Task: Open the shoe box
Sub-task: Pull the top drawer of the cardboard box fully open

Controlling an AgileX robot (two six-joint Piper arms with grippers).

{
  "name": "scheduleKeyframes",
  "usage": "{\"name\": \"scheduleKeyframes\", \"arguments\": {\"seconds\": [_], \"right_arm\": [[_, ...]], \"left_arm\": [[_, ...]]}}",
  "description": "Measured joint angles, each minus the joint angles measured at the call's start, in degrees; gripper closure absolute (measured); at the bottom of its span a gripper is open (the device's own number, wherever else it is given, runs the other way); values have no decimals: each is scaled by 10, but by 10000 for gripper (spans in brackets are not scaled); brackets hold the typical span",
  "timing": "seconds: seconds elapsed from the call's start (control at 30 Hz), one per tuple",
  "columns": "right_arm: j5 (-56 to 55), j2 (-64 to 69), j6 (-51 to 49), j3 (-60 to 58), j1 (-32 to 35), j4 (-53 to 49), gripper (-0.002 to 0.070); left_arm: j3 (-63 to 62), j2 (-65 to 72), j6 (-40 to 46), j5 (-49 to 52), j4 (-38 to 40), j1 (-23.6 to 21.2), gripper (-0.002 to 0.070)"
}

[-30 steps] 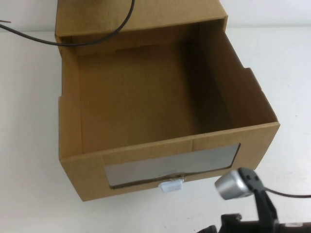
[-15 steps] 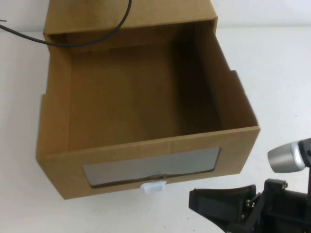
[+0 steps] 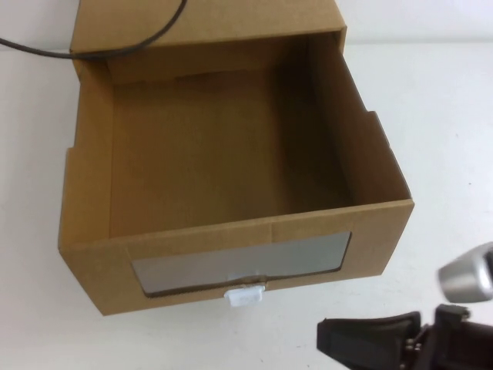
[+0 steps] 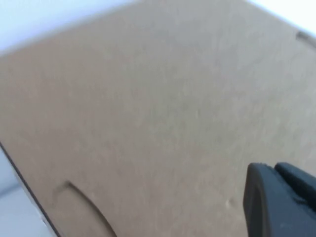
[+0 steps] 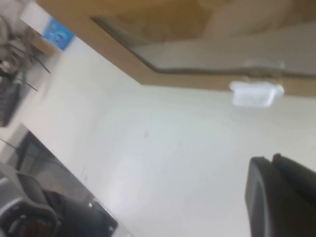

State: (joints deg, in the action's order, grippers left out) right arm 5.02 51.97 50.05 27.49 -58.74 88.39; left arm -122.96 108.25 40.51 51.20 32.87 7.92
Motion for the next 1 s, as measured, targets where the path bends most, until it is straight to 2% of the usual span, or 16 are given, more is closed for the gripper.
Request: {"name": "scheduleKeyframes", "arguments": {"seconds": [0.2,0.33,0.43,0.53,0.6,0.7,0.8,1.0], "right_arm": [[-18,-71,0,-1,0,-25,694],[-60,-104,22,-1,0,-38,694],[-113,-117,86,-1,0,-25,694],[-193,-118,207,0,0,51,694],[-279,-118,328,13,0,100,694],[-405,-118,443,49,0,120,694],[-487,-118,503,89,0,120,694],[-524,-122,536,113,0,120,694]], "left_arm": [[3,-52,-1,-31,-25,0,680],[7,-102,-52,-25,-118,0,680],[43,-153,-97,-24,-185,0,680],[131,-216,-111,-42,-210,0,680],[202,-264,-117,-66,-213,0,680],[329,-356,-139,-128,-214,0,680],[465,-444,-165,-193,-214,0,680],[669,-594,-186,-241,-199,0,680]]}}
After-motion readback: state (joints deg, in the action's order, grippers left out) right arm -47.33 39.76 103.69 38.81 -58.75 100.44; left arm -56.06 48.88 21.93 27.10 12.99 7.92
